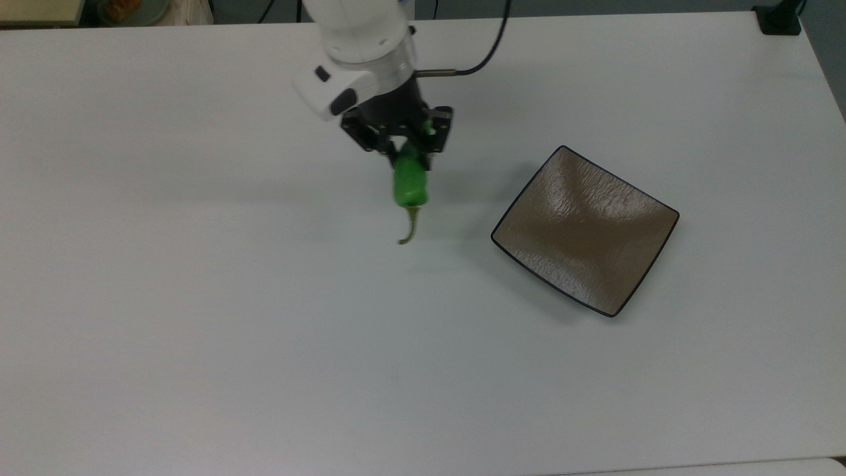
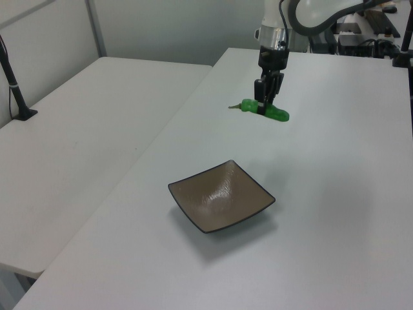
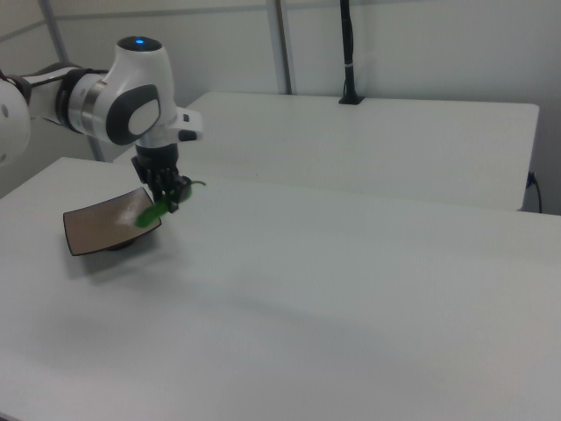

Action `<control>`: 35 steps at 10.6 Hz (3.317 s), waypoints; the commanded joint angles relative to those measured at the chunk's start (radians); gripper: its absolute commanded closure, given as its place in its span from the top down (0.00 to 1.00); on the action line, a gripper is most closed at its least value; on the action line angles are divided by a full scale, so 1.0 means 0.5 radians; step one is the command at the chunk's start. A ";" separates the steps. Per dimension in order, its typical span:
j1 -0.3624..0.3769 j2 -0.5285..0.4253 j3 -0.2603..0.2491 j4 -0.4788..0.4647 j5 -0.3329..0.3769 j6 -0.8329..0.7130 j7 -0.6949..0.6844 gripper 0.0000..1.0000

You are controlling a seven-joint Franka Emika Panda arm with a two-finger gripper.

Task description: Chili peppers are placed on a ceramic plate

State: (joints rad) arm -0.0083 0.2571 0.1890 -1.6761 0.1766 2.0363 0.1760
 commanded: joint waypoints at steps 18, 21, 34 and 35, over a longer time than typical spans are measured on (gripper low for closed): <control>0.526 0.477 0.128 0.146 0.031 0.822 0.516 1.00; 0.477 0.367 0.125 0.143 -0.153 0.316 0.186 1.00; 0.229 -0.413 -0.203 -0.139 -0.590 -0.692 -0.146 1.00; 0.213 -0.440 -0.252 -0.145 -0.544 -0.686 -0.159 1.00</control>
State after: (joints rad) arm 0.1159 0.0953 0.0966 -1.7001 -0.1465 1.6823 0.1218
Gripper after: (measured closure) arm 0.000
